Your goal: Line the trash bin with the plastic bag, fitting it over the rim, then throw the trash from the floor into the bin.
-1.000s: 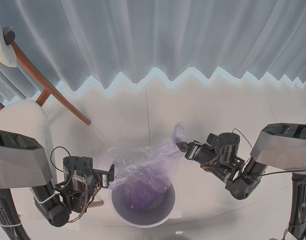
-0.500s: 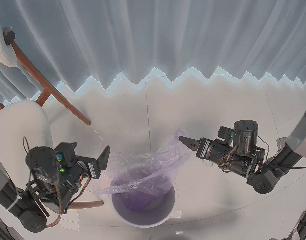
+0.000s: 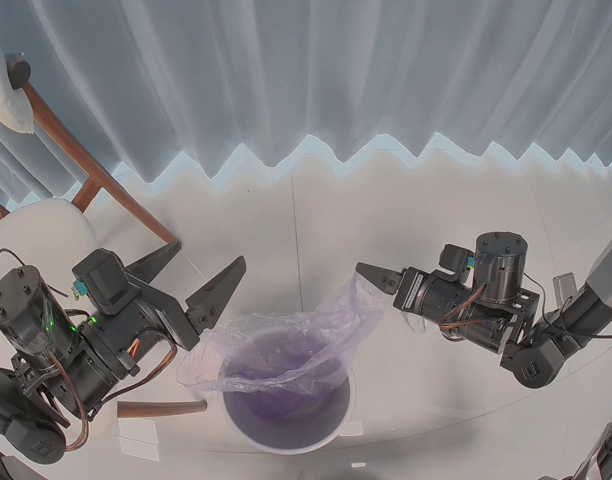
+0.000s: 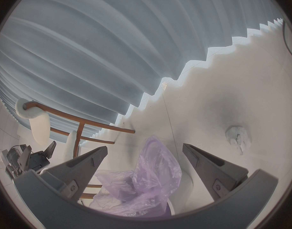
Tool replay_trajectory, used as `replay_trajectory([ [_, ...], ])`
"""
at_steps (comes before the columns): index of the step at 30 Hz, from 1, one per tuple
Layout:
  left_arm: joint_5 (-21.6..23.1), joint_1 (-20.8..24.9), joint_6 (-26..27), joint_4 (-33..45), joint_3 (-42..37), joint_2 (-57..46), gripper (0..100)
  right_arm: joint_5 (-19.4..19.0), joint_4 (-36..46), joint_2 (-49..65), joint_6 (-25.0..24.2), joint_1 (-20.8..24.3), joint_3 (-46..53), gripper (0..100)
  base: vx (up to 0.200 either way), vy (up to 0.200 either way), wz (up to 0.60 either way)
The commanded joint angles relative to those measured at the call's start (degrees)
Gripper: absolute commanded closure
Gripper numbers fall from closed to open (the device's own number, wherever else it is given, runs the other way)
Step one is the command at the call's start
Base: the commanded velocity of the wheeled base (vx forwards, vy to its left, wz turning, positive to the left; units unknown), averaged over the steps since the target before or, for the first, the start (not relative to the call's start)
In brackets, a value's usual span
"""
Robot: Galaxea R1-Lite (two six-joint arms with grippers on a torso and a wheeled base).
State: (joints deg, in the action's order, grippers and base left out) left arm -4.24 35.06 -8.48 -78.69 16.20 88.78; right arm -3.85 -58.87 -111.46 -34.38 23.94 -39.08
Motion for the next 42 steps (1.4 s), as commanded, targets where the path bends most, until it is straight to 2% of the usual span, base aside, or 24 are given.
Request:
replay_trajectory([
  [1,0.9,0.1,-1.62,0.12,-0.91,1.57,0,-0.01,-0.11,0.8,-0.08,0.49,0.06,0,-0.2,0.0,0.0],
  [11,0.9,-0.08,-2.59,-0.15,-2.49,4.82,0,-0.01,0.6,2.39,-0.08,1.02,1.11,0,-0.2,0.0,0.0],
  [16,1.08,0.62,-9.62,-0.41,1.9,6.4,0,-0.01,0.51,1.68,-0.16,1.46,1.03,0,-0.2,0.0,0.0],
  [19,0.99,0.18,-14.54,-0.59,6.65,8.07,0,-0.01,0.33,1.68,-0.25,1.46,0.85,0,0.0,0.0,0.0],
  [21,0.73,0.18,-22.45,-1.29,11.57,9.04,0,-0.01,0.33,1.68,-0.16,1.46,0.85,0,0.0,0.0,0.0],
  [23,0.9,0.54,-25.97,-2.08,12.28,9.13,0,-0.01,0.16,1.68,-0.16,1.46,0.94,0,0.0,0.0,0.0],
  [30,0.9,0.36,-30.45,-4.81,10.69,9.3,0,-0.01,0.16,1.68,-0.16,1.46,0.94,0,0.0,0.0,0.0],
  [33,0.99,-0.17,-31.42,-2.61,10.25,9.48,0,0.07,0.16,1.68,-0.16,1.46,0.94,0,0.0,0.0,0.0],
  [35,1.17,-0.17,-35.72,4.07,9.9,10.0,0,0.07,0.25,1.51,-0.16,1.46,1.03,0,0.0,0.0,0.0],
  [36,1.17,-0.17,-36.25,4.95,10.08,10.0,0,0.07,0.25,1.42,-0.16,1.46,1.03,0,0.0,0.0,0.0],
  [37,1.43,-0.17,-39.42,9.26,11.04,9.83,0,0.16,-0.19,0.89,-0.08,1.46,0.94,0,0.0,0.0,0.0],
  [42,4.15,-0.78,-45.66,16.11,12.8,9.65,0,0.34,-0.19,0.54,0.01,1.46,0.94,0,0.0,0.0,0.0],
])
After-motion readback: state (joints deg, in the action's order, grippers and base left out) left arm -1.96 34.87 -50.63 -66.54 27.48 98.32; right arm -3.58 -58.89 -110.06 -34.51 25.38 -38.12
